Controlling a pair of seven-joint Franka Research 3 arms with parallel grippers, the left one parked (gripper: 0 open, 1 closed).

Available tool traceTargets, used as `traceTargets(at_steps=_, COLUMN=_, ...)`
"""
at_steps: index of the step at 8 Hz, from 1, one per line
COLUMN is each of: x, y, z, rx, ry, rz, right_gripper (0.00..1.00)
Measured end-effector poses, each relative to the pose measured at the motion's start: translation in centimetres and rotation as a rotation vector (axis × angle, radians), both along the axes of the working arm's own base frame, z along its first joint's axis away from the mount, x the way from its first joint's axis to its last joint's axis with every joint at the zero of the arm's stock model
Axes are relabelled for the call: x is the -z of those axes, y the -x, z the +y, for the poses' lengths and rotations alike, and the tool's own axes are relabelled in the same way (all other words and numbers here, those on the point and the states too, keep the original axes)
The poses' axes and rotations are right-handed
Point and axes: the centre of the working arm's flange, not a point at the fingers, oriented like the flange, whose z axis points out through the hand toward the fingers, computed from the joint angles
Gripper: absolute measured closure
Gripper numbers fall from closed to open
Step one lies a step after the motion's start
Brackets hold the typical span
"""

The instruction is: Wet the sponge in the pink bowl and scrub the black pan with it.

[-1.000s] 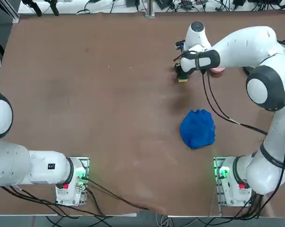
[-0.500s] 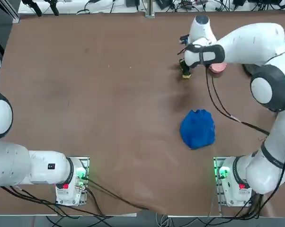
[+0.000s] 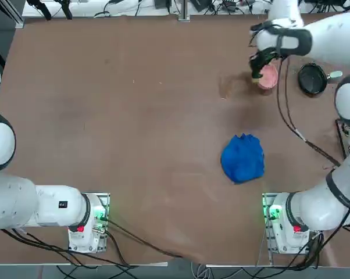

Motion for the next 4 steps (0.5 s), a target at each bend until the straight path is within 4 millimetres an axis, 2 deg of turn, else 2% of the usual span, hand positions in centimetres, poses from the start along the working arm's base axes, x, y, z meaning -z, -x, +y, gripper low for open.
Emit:
traceTargets(at_steps=1, x=0.3, y=-0.3, z=-2.7, rx=-0.019, ry=-0.005, rz=0.006, right_gripper=0.92)
traceTargets(at_steps=2, x=0.6, y=-0.4, z=-4.6, rx=-0.027, ry=-0.008, rz=0.012, right_gripper=0.92)
traceTargets(at_steps=4, x=2.1, y=-0.3, z=-6.1, rx=-0.024, ry=-0.008, rz=0.035, right_gripper=0.92)
